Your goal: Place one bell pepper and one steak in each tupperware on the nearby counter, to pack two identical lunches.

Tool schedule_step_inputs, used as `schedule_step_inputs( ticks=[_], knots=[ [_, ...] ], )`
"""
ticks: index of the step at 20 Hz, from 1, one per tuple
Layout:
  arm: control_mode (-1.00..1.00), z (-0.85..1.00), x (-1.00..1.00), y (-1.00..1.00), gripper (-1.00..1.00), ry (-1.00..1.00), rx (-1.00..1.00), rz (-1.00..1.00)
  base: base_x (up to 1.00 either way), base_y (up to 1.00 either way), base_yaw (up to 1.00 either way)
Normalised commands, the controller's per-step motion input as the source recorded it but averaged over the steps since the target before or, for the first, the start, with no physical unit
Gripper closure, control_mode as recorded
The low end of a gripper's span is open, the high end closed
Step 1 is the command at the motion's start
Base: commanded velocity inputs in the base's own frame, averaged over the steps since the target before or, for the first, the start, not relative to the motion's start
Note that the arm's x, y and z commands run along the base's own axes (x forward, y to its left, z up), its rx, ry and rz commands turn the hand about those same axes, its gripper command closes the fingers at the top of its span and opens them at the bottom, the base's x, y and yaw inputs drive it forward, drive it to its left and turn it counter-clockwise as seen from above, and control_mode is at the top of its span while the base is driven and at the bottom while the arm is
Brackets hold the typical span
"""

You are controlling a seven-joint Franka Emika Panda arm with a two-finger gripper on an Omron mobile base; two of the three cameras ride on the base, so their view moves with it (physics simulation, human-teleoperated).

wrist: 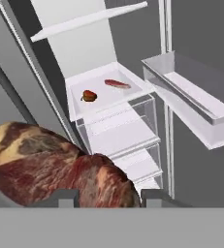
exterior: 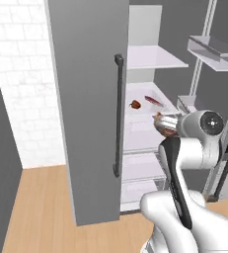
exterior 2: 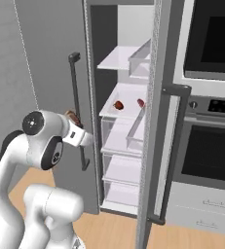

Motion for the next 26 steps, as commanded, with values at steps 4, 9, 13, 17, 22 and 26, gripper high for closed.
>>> schedule_step_inputs(
  ticks=[4,9,13,17,22,26],
  knots=[
    [1.00,0.00,0.00,0.00,1.00,0.00,0.00,0.00,-1.00,-0.06,0.00],
    [1.00,0.00,0.00,0.00,1.00,0.00,0.00,0.00,-1.00,-0.44,-0.10],
    [1.00,0.00,0.00,0.00,1.00,0.00,0.00,0.00,-0.85,-0.94,-0.27],
    [1.00,0.00,0.00,0.00,1.00,0.00,0.00,0.00,-0.09,-1.00,-0.48],
    [1.00,0.00,0.00,0.00,1.00,0.00,0.00,0.00,0.03,-0.86,-0.61],
    [1.00,0.00,0.00,0.00,1.00,0.00,0.00,0.00,0.30,-0.70,-0.66]
  ],
)
